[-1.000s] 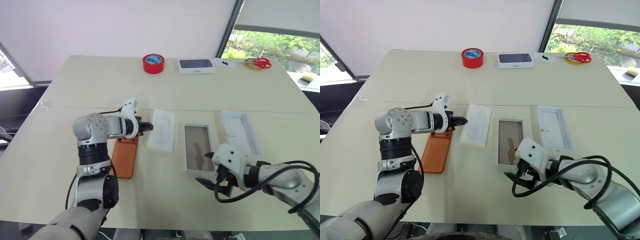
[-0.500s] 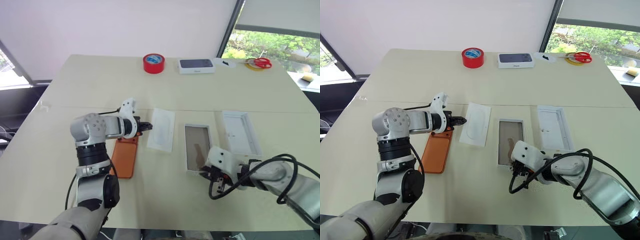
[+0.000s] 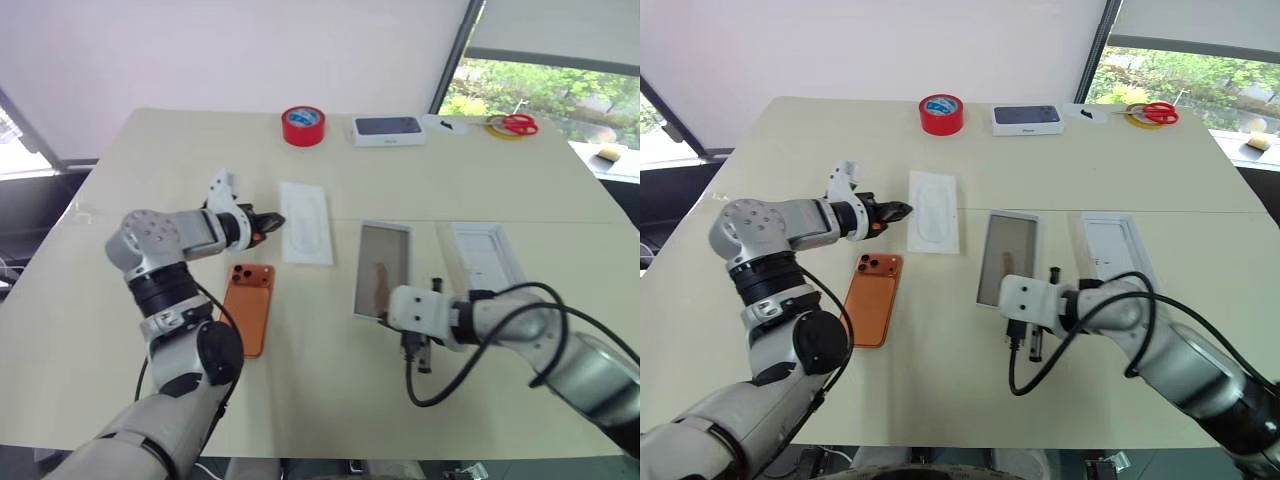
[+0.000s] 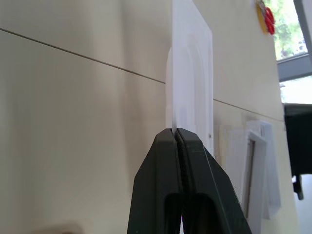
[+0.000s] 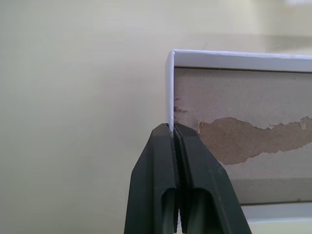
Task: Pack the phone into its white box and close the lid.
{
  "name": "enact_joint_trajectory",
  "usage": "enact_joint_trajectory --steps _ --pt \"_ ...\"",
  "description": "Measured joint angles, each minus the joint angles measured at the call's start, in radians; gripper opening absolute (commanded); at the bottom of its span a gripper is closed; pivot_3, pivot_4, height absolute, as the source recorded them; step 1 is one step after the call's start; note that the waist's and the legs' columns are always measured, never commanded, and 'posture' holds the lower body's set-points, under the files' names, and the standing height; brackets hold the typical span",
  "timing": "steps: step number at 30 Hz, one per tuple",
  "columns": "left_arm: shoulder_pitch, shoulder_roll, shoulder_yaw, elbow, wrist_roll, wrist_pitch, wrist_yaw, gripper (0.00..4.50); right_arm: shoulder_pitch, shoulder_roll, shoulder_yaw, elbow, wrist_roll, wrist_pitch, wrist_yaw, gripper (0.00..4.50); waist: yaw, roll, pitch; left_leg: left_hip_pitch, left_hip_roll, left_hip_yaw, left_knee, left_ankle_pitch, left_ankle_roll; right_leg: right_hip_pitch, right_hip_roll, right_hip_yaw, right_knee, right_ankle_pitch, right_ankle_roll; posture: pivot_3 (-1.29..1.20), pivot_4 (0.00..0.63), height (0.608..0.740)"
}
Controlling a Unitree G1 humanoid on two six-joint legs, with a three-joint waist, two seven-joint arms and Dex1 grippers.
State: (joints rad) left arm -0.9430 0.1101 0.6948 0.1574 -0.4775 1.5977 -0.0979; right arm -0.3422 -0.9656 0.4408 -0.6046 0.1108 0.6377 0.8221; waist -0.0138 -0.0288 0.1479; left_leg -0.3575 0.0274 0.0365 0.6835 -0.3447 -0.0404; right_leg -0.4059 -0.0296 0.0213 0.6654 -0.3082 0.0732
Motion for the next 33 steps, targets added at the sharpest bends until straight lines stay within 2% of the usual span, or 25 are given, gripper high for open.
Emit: enact_joint_trajectory --steps 4,8,10,12,16,19,24,27,33 --pt "-0.001 0.041 0.0 0.012 0.002 -0.015 -0.003 0.0 -0.077 0.063 0.058 0.101 -0.055 -0.048 0.054 0.05 0.004 -0.001 0.0 -0.001 -0.001 -0.002 0.0 0.0 0.0 0.0 -0.001 -0.003 0.0 0.0 0.0 0.0 0.15 0.724" --pt "-0.001 0.055 0.002 0.01 0.001 -0.015 -0.006 0.0 -0.099 0.097 0.064 0.17 -0.076 -0.081 0.103 0.05 0.003 -0.001 0.0 -0.002 -0.002 -0.004 0.0 0.0 0.0 0.0 -0.003 -0.004 0.0 0.0 0.0 0.0 0.15 0.724" --pt "-0.001 0.054 0.004 0.003 0.001 -0.013 -0.007 0.0 -0.102 0.12 0.06 0.182 -0.074 -0.08 0.117 0.59 0.003 -0.001 0.0 -0.002 -0.001 -0.004 0.0 0.0 0.0 0.0 -0.002 -0.004 0.0 0.0 0.0 0.0 0.15 0.724" --pt "-0.001 0.048 0.007 -0.012 -0.003 -0.008 -0.007 0.0 -0.102 0.149 0.055 0.193 -0.058 -0.065 0.129 1.33 0.0 -0.001 0.0 -0.002 -0.001 -0.004 0.0 0.0 -0.001 0.0 -0.002 -0.005 0.001 0.0 0.0 0.0 0.15 0.724" --pt "0.004 0.031 0.017 -0.036 -0.024 0.008 -0.01 0.0 -0.097 0.166 -0.007 0.188 -0.035 -0.041 0.122 3.35 0.002 -0.001 0.0 -0.002 -0.001 -0.004 0.0 0.0 -0.001 0.0 -0.003 -0.005 0.001 0.0 0.0 0.0 0.15 0.724" --pt "0.027 0.018 -0.006 -0.072 -0.103 0.008 -0.012 0.0 -0.072 0.177 -0.119 0.148 -0.003 -0.009 0.083 3.35 0.005 -0.001 0.0 -0.003 -0.002 -0.005 0.0 0.0 -0.001 0.0 -0.003 -0.006 0.001 0.0 0.0 0.0 0.15 0.724" --pt "0.164 -0.063 -0.091 -0.159 -0.307 0.008 0.072 0.0 0.088 0.162 -0.35 0.041 0.07 0.038 0.035 3.35 0.01 -0.001 0.0 -0.005 -0.002 -0.007 0.0 0.0 0.0 0.0 -0.005 -0.007 0.0 0.0 0.0 0.0 0.15 0.724" --pt "0.214 -0.098 -0.128 -0.183 -0.398 0.008 0.153 0.0 0.151 0.159 -0.428 0.021 0.087 0.047 0.015 3.35 0.006 -0.001 0.0 -0.004 -0.002 -0.007 0.001 0.0 0.0 0.001 -0.004 -0.007 0.0 0.0 0.0 0.0 0.15 0.724" --pt "0.239 -0.171 -0.132 -0.202 -0.532 0.008 0.324 0.0 0.234 0.152 -0.486 0.014 0.091 0.052 -0.013 3.35 0.003 -0.001 0.0 -0.002 -0.002 -0.007 0.001 0.0 -0.001 0.002 -0.003 -0.006 0.001 0.0 0.0 0.0 0.15 0.724"
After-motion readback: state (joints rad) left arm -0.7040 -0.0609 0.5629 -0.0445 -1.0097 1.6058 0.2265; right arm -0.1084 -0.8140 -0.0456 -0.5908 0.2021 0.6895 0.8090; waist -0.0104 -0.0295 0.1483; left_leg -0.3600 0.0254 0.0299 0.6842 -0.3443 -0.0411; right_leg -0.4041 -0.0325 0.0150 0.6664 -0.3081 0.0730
